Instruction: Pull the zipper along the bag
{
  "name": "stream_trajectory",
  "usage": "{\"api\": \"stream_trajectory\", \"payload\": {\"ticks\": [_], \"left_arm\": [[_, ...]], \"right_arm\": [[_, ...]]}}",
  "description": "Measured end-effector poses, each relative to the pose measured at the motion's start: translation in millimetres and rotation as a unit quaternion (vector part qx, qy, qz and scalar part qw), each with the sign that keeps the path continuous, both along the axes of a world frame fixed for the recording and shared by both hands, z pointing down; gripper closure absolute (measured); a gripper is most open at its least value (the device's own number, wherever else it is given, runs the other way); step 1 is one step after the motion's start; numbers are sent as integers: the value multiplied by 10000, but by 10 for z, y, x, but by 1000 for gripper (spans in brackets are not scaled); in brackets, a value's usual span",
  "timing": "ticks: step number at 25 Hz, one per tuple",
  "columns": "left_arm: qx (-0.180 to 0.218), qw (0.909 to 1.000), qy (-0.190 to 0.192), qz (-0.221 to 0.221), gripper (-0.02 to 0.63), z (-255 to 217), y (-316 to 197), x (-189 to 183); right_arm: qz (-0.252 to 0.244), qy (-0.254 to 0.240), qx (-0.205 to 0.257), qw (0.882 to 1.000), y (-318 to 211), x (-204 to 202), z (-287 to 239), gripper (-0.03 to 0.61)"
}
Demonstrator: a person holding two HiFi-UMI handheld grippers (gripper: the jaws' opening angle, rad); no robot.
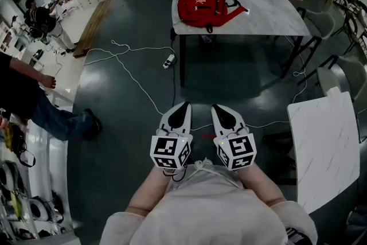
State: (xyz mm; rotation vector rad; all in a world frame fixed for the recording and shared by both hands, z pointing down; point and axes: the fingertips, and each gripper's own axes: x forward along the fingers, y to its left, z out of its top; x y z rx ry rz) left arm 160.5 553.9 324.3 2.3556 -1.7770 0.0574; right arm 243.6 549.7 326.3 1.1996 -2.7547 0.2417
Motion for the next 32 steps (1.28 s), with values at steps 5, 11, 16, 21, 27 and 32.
{"api": "stream_trajectory", "payload": {"ticks": [5,11,16,21,27,32], "left_arm": [[-46,10000,-13,73,594,27,-77,30],[-107,9999,-23,124,594,42,-163,75],[-134,9998,-25,136,594,90,-221,117],[-274,9996,21,57,594,190,-286,4],[-336,9994,111,-1,594,268,-594,-222],[-446,9987,201,139,594,434,-1052,-499]], "right_arm": [[0,6,-37,10000,-51,10,39,552],[67,76,-211,9997,-115,48,129,552],[183,-52,-396,9990,-217,117,226,551],[102,-45,-522,9986,-282,8,318,551],[135,-13,-610,9980,-589,-154,383,551],[342,-51,-686,9970,-1069,-396,505,551]]}}
